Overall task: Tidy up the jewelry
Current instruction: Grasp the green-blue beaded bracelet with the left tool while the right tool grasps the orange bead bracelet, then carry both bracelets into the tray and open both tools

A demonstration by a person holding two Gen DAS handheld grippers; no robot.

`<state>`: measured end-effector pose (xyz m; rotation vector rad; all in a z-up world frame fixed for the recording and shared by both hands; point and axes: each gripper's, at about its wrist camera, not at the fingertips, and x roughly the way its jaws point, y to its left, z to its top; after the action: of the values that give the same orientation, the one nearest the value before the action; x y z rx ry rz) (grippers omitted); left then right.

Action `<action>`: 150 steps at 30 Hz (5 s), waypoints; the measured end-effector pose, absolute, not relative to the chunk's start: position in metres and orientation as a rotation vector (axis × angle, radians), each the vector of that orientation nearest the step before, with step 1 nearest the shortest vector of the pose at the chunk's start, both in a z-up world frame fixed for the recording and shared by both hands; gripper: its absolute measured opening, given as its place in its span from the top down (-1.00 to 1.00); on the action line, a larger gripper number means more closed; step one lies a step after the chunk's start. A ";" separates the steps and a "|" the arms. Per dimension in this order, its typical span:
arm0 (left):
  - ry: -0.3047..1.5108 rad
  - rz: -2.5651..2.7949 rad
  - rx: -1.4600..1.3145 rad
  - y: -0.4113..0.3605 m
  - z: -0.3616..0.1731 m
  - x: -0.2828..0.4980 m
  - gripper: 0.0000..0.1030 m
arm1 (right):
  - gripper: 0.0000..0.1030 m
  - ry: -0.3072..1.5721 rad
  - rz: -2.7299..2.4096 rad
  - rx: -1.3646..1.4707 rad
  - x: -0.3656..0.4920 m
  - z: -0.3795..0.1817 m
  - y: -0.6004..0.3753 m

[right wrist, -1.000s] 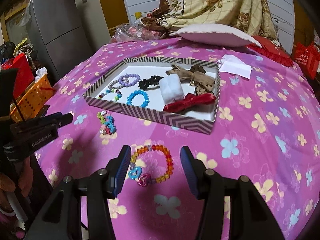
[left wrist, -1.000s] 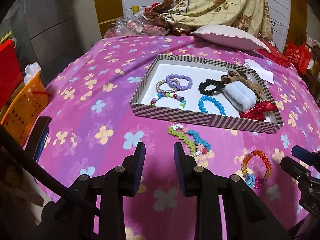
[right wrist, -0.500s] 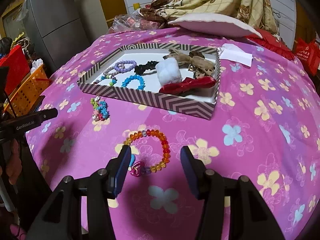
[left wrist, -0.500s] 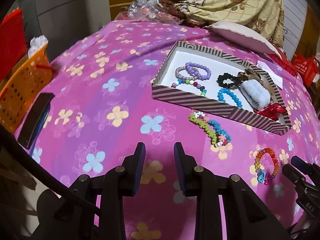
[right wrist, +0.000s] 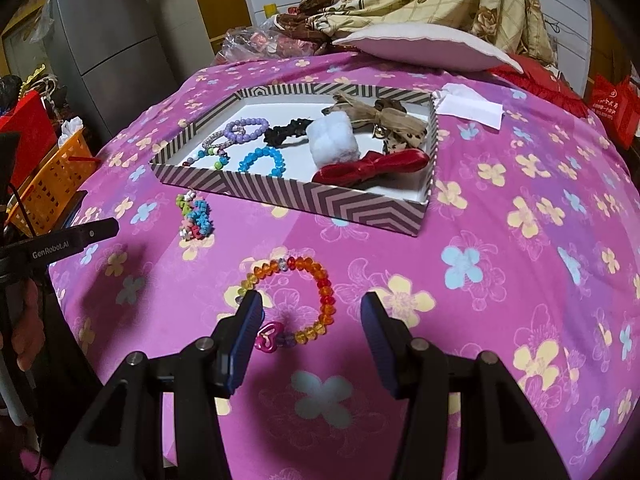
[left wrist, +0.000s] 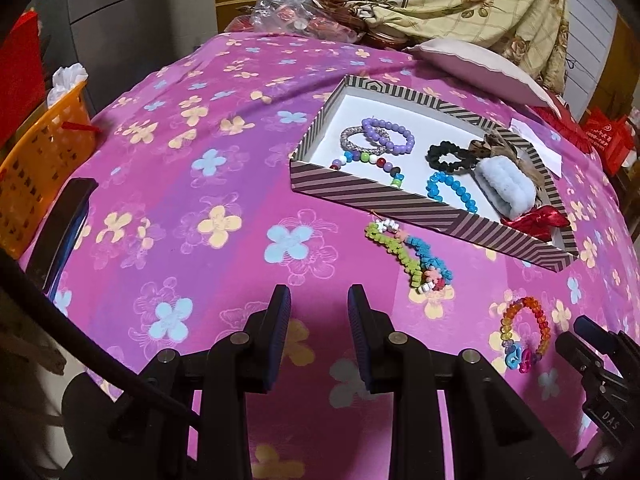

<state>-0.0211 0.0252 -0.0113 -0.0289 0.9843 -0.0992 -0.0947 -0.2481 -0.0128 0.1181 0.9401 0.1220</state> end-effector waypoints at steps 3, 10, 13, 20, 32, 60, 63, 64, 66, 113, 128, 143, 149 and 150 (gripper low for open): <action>0.986 -0.100 -0.032 0.024 -0.011 -0.020 0.49 | -0.04 0.946 0.127 0.114 -0.093 -0.014 -0.248; 0.997 -0.101 -0.034 0.019 -0.012 -0.014 0.49 | -0.04 0.947 0.127 0.114 -0.091 -0.016 -0.246; 1.015 -0.108 -0.056 0.017 -0.015 -0.007 0.49 | -0.04 0.947 0.125 0.118 -0.088 -0.017 -0.246; 1.097 -0.147 -0.140 0.009 -0.031 0.019 0.46 | -0.04 0.950 0.120 0.099 -0.079 -0.022 -0.248; 1.146 -0.161 -0.166 -0.016 -0.046 0.050 0.41 | -0.04 0.955 0.151 0.076 -0.064 -0.033 -0.248; 1.201 -0.143 -0.139 -0.030 -0.045 0.062 0.43 | 0.40 0.951 0.202 -0.038 -0.061 -0.043 -0.236; 1.211 -0.102 -0.093 -0.026 -0.043 0.061 0.38 | 0.40 0.957 0.208 -0.034 -0.060 -0.043 -0.237; 1.215 -0.094 -0.082 -0.021 -0.042 0.061 0.37 | 0.40 0.958 0.209 -0.033 -0.061 -0.042 -0.238; 1.225 -0.075 -0.087 -0.006 -0.043 0.059 0.37 | 0.39 0.957 0.211 -0.029 -0.061 -0.042 -0.238; 0.978 -0.275 -0.041 -0.011 0.087 0.074 0.83 | 0.82 0.780 0.293 -0.081 -0.006 0.095 -0.224; 1.006 -0.268 0.018 -0.056 0.062 0.170 0.82 | 0.82 0.846 0.266 -0.020 0.120 0.071 -0.225; 1.072 -0.189 -0.021 -0.054 0.008 0.257 0.82 | 0.82 1.001 0.163 0.054 0.217 -0.009 -0.250; 1.097 -0.163 0.005 -0.047 -0.014 0.257 0.81 | 0.80 1.031 0.152 0.027 0.217 -0.023 -0.252; 1.099 -0.164 0.005 -0.047 -0.015 0.256 0.81 | 0.76 1.031 0.146 0.025 0.216 -0.023 -0.252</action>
<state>0.2560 -0.0466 -0.0148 0.0052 1.0986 -0.1644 0.2158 -0.2520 -0.0230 0.0253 1.0311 0.1465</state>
